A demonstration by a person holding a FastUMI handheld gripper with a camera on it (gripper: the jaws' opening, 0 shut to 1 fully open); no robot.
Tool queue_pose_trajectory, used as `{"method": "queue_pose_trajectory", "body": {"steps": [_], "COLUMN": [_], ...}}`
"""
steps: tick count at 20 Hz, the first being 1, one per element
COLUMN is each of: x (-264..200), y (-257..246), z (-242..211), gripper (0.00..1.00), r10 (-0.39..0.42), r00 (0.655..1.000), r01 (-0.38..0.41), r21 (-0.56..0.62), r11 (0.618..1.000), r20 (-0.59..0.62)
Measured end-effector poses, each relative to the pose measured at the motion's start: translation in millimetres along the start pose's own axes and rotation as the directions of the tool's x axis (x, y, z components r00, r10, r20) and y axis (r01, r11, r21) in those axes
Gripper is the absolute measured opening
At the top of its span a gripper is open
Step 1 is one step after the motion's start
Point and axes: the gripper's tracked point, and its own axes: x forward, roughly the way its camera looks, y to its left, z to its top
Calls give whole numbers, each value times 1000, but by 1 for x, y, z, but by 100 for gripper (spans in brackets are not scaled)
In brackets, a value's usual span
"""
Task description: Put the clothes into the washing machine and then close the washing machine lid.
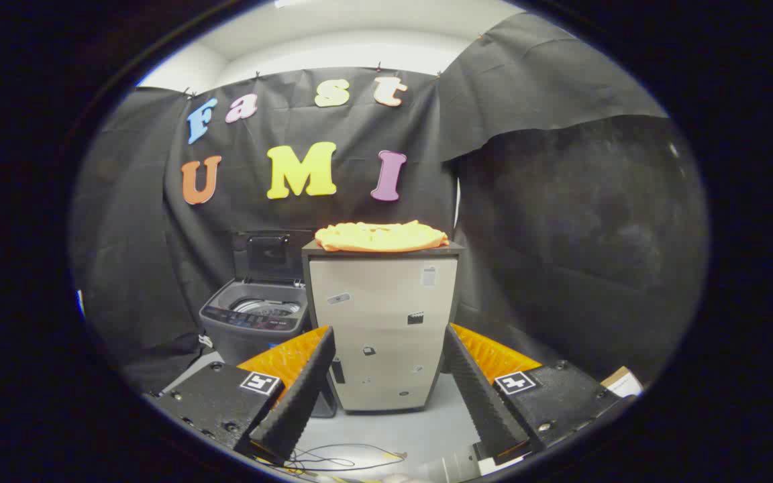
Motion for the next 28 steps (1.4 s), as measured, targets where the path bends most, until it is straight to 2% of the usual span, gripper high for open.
{"method": "queue_pose_trajectory", "body": {"steps": [17,21,23,28], "x": [10,15,21,50], "y": [15,18,13,19], "z": [6,17,24,70], "gripper": [100,100,100,100], "r10": [45,38,0,6], "r00": [999,999,1000,1000], "r01": [-46,-38,-1,-6], "r21": [-50,-42,-46,-14], "r11": [998,998,999,1000], "r20": [-7,-7,-18,-1]}}
